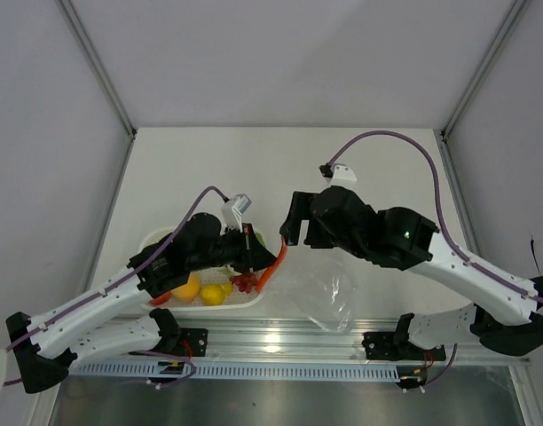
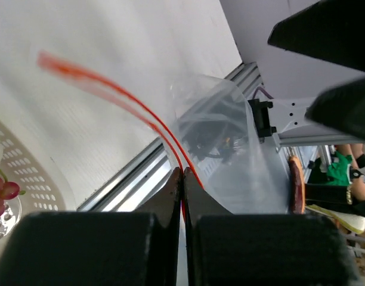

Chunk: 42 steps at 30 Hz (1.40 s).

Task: Place the food in the zip-top bag and seal the zipper
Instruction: Pick up the zipper food storage bag at the center of the board.

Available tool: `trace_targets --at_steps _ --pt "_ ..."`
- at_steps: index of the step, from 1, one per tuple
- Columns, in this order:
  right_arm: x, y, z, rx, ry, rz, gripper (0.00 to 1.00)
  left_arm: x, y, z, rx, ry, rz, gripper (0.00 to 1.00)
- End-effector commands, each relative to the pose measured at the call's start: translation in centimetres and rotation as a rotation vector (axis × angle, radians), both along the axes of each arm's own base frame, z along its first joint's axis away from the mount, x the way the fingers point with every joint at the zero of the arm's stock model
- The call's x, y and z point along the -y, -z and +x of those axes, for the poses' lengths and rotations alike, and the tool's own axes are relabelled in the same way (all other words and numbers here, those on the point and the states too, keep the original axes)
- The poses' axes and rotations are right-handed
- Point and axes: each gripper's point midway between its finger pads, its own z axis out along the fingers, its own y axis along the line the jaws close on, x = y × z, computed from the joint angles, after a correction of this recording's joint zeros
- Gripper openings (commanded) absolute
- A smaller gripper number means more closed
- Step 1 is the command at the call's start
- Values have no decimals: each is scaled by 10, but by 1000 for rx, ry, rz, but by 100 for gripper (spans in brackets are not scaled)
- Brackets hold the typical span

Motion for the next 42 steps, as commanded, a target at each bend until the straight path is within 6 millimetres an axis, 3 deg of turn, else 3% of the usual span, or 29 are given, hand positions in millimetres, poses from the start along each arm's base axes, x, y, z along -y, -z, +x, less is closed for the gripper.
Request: trace_targets --at_steps 1,4,5,6,7,9,12,25,34,42 --pt "7 -11 -8 -122 40 98 87 0 -14 13 121 -57 28 1" --pt "0 -21 -25 -146 -36 184 86 -3 -16 17 139 -81 40 0" --pt "-2 -13 -35 -158 -68 179 85 -5 -16 18 149 -88 46 0" --pt "2 -20 -39 -140 -78 214 86 -7 -19 19 157 -97 52 1" --pt "7 -14 -39 -144 -61 206 86 -7 -20 20 162 -97 54 0" --pt "23 8 -33 -189 30 177 83 -8 -23 25 184 -119 62 1" --pt "37 22 -25 -227 153 173 77 -9 -23 29 202 -141 76 1" --pt "31 53 -18 -324 308 120 72 8 -28 19 254 -125 102 1" --pt "32 89 -10 -338 345 82 59 8 -32 13 263 -117 88 1" --pt "57 106 11 -285 374 -10 45 7 -29 7 250 -99 72 1"
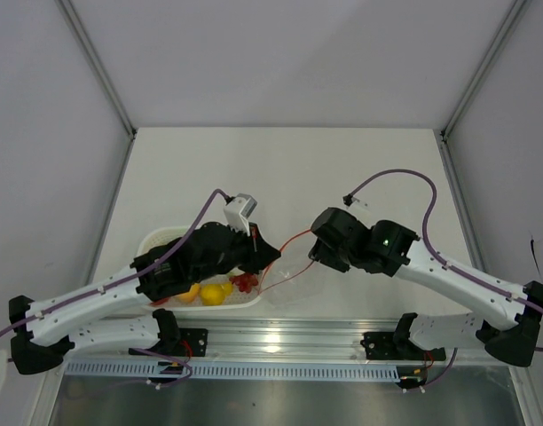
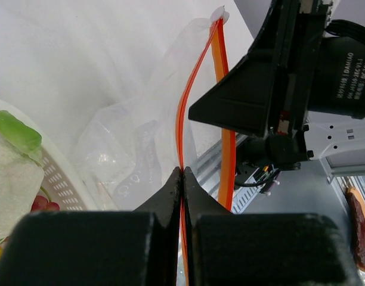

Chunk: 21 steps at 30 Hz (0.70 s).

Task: Place the food in the zip-top bag and seal the zipper
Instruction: Pick up the zipper food storage bag at the center of the board.

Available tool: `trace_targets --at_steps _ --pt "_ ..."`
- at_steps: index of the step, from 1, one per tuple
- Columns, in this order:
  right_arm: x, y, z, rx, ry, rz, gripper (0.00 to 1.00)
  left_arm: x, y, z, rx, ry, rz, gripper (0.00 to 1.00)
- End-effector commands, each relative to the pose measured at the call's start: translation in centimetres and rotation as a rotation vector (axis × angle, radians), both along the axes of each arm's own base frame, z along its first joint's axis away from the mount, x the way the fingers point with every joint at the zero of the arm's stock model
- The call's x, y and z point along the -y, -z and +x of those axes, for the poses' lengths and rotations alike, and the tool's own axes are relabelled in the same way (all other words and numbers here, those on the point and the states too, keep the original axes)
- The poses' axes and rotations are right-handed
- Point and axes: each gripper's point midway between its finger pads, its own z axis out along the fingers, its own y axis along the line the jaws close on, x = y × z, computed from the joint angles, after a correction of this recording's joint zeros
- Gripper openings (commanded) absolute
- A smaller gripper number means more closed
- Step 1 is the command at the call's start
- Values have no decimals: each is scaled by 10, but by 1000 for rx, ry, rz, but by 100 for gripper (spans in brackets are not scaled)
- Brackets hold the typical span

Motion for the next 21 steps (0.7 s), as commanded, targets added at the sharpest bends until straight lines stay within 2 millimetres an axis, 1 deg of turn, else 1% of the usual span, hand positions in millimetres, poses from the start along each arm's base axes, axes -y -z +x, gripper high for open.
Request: trace_targets --at_steps 1,3,4,5,6,7,8,9,11,12,13,14,15,16,17,18,20,21 --pt "15 -6 17 83 15 -34 43 0 -16 -3 33 11 -47 0" --pt "23 -7 22 110 1 -67 37 -1 -9 -5 25 20 -37 1" --pt "27 -9 25 120 5 -75 33 -1 -9 -5 23 24 -39 1" --pt "29 -9 27 127 1 -84 18 -1 -2 -8 15 36 -29 1" --pt "31 -9 28 134 -6 -92 13 1 -6 -11 21 55 -55 1" --pt "33 -10 31 140 -22 -105 6 2 -6 -13 20 67 -66 1" --pt "31 -11 33 145 -34 -101 0 2 -1 -14 16 73 -65 1" --pt "31 -12 34 147 -46 -103 0 4 -4 -16 18 85 -81 1" --pt "30 -17 39 170 -80 -122 0 4 -3 -17 11 89 -78 1" --pt "29 -18 40 179 -96 -136 0 3 1 -17 4 89 -63 1" --pt "35 -18 42 181 -112 -176 0 2 3 -18 1 90 -50 3" --pt "35 -22 46 188 -109 -197 0 1 4 -17 0 83 -40 10" --pt "38 -23 48 190 -113 -222 0 -1 4 -16 0 73 -30 21" --pt "41 -22 49 186 -123 -251 0 -7 7 -13 -2 48 -4 39" --pt "44 -23 50 191 -149 -283 0 -10 8 -12 2 37 11 47" --pt "42 -23 52 191 -168 -300 0 -13 1 -10 21 27 11 63" --pt "47 -23 53 197 -175 -328 0 -27 2 -3 40 -27 49 82" --pt "47 -24 52 206 -179 -322 0 -33 -1 -1 62 -41 64 97"
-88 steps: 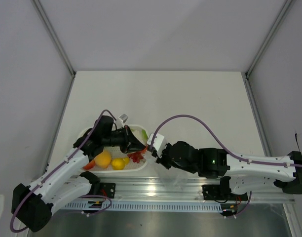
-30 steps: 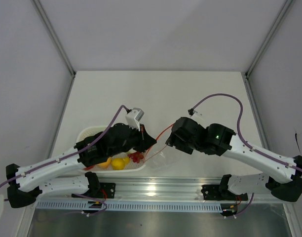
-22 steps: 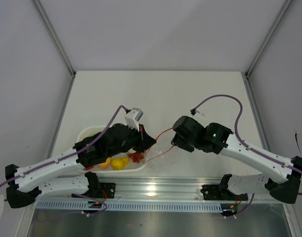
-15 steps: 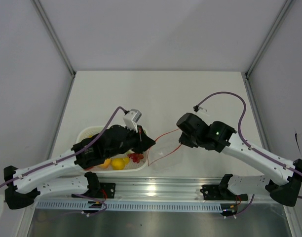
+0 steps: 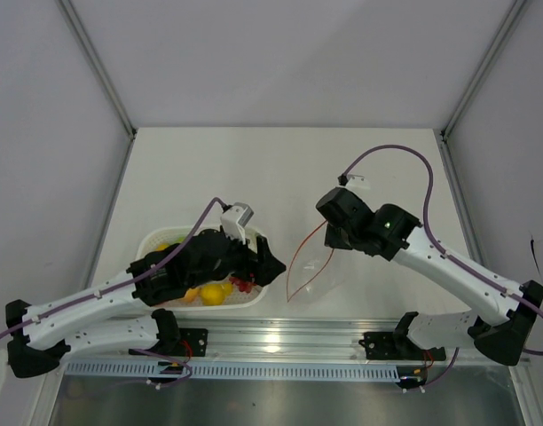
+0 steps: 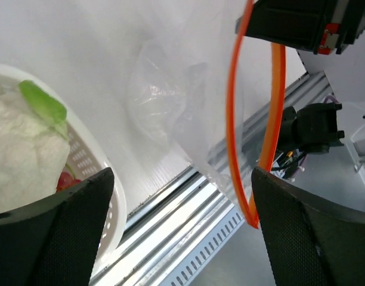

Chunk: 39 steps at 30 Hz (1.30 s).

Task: Place the food in the zip-top bag and seal the zipper
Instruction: Pick up the zipper food storage bag at the center of the board, then open the zipper of the food storage bag.

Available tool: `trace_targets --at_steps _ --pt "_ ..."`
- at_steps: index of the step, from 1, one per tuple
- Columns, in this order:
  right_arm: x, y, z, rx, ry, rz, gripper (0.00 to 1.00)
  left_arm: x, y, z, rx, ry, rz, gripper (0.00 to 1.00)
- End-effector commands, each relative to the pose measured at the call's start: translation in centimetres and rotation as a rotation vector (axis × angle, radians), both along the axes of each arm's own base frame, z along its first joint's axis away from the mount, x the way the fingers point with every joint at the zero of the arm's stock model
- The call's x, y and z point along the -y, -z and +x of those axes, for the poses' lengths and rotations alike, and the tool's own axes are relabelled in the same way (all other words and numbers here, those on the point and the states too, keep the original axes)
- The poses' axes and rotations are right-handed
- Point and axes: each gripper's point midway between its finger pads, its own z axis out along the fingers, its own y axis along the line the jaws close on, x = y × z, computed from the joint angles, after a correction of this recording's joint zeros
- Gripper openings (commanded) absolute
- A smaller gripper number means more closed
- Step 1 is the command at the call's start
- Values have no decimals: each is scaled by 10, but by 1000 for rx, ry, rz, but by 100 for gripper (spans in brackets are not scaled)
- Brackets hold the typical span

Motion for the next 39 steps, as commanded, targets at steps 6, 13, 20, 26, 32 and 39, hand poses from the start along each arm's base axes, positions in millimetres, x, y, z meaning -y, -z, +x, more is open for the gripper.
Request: trace_targets --at_steps 6,13,20,26,32,39 --pt "8 -17 6 52 -85 -36 0 -60 -22 31 203 -195 146 100" --pt "-2 -18 10 7 -159 -53 0 -68 0 28 214 -172 204 100" --pt "-22 -21 8 -27 -256 -31 0 -26 -57 7 305 46 -27 99" --pt "-34 -17 8 -50 -279 -16 0 16 -73 7 245 139 -19 99" --pt "-41 -18 10 -52 -280 2 0 51 -55 1 151 220 -35 99" --pt "-43 -28 8 -35 -277 37 0 57 -23 12 73 167 77 99"
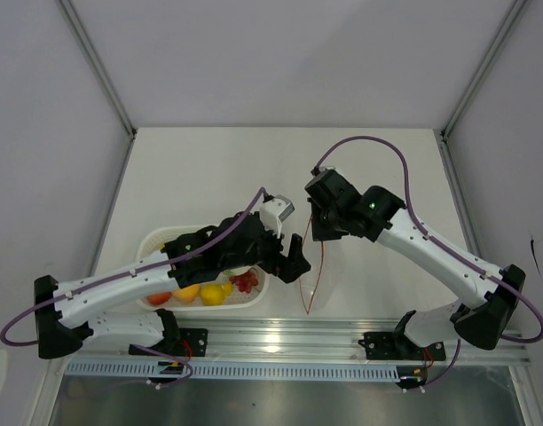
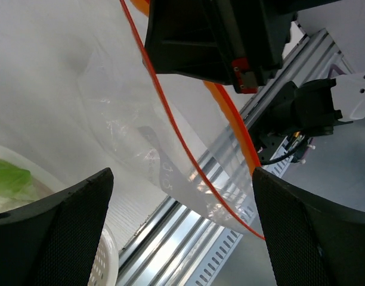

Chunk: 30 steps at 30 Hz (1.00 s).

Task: Place the food in the zip-top bag and seal the zipper
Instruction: Open the zipper of the food storage bag.

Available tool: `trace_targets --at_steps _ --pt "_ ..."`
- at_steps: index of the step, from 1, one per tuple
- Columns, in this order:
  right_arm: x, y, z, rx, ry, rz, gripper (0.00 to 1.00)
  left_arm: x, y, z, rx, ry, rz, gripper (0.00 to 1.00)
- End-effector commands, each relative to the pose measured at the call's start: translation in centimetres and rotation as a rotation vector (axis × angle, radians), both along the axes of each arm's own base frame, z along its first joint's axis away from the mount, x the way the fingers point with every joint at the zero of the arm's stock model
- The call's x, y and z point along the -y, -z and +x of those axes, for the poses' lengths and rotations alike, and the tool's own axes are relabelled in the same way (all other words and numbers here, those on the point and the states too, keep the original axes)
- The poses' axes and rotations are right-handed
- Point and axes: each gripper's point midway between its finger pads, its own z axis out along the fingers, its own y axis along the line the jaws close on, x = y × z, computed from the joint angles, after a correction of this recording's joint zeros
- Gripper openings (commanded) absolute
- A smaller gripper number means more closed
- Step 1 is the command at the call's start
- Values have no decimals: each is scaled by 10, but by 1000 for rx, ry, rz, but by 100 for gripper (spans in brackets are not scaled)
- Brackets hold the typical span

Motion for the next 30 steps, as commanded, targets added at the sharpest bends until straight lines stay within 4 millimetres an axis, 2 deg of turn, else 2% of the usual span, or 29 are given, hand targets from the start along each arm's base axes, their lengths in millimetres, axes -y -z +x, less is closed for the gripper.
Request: trace_targets --at_steps 1,4,5,6,7,8,9,10,11,12,14,15,22,30 --pt "-7 -26 1 49 -7 72 0 5 -9 3 -19 -25 -10 98" --pt "-5 -26 -1 49 -9 74 6 7 3 5 -43 -41 32 87" --pt "-3 -25 -2 48 -9 75 8 9 5 5 -49 -34 36 77" --pt "-3 -25 -3 49 -10 75 11 12 9 5 -58 -28 47 72" --pt "-2 -25 -3 48 -9 75 12 14 9 5 -61 -27 48 56" --pt "-1 -25 -5 46 -10 77 13 15 9 5 -65 -24 49 45" --pt "-1 -25 -6 44 -7 77 16 18 10 5 -70 -23 50 24" --pt "0 -24 -7 43 -4 78 19 19 9 6 -72 -24 44 13" --pt "2 -25 -8 43 0 80 29 20 8 7 -72 -25 42 5" --pt "3 -23 -10 39 4 79 34 20 7 8 -70 -34 37 1" --pt "2 -21 -16 35 8 92 44 20 9 10 -83 -58 43 1" --pt "2 -19 -19 33 6 94 45 19 9 11 -84 -69 43 0" --pt "-6 -6 -33 3 25 104 45 21 2 15 -115 -129 6 1" --pt "-8 0 -49 -14 103 118 40 5 2 25 -121 -254 2 1"
